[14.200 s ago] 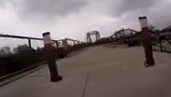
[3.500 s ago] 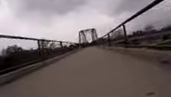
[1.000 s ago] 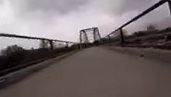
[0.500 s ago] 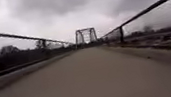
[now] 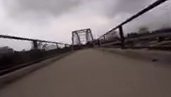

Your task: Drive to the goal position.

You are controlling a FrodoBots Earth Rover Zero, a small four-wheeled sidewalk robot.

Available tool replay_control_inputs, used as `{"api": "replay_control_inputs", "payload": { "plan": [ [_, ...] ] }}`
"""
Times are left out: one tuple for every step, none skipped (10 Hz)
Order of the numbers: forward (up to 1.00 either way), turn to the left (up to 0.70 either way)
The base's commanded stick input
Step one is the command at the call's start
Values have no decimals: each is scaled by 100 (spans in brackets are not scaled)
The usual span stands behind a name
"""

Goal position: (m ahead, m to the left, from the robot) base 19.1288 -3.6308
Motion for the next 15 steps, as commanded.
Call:
{"api": "replay_control_inputs", "payload": {
  "plan": [
    [100,0],
    [100,0],
    [100,0],
    [100,0],
    [100,0],
    [100,0],
    [100,0],
    [100,0],
    [100,0],
    [100,0],
    [100,0],
    [100,0],
    [100,0],
    [100,0],
    [100,0]
  ]
}}
